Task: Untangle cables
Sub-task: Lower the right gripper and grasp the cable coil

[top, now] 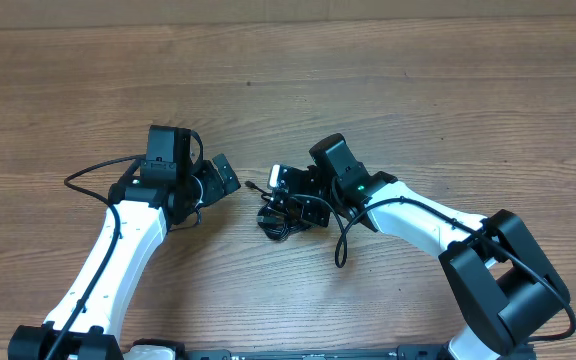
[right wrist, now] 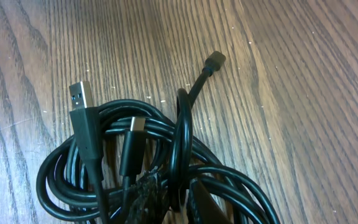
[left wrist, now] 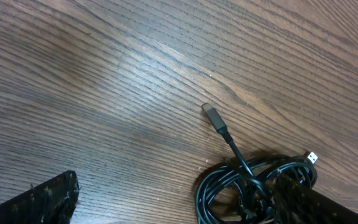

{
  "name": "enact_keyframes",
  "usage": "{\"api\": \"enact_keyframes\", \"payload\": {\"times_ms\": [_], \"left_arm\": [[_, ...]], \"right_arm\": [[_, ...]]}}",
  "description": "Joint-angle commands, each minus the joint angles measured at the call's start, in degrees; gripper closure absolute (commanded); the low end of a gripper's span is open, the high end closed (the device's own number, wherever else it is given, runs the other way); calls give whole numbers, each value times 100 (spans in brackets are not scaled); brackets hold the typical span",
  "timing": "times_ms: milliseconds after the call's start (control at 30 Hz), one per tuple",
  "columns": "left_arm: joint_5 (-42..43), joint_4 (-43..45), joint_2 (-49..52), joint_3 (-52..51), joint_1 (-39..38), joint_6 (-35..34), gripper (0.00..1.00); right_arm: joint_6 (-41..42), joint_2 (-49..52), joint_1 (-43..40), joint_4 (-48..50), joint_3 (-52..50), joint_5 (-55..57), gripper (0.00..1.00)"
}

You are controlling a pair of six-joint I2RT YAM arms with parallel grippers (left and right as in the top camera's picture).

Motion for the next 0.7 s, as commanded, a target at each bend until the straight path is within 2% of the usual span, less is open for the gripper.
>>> {"api": "enact_keyframes", "payload": {"times_ms": [0, 633, 667], "left_arm": [[-76, 24, 31, 107, -2, 116, 0], [-72, 24, 31, 107, -2, 114, 0], [-74, 24, 31, 107, -2, 114, 0]], "right_arm": [[20, 50, 0, 68, 28, -70, 86], [24, 258, 107, 157, 31, -59, 87], [24, 258, 107, 157, 31, -44, 89]]}}
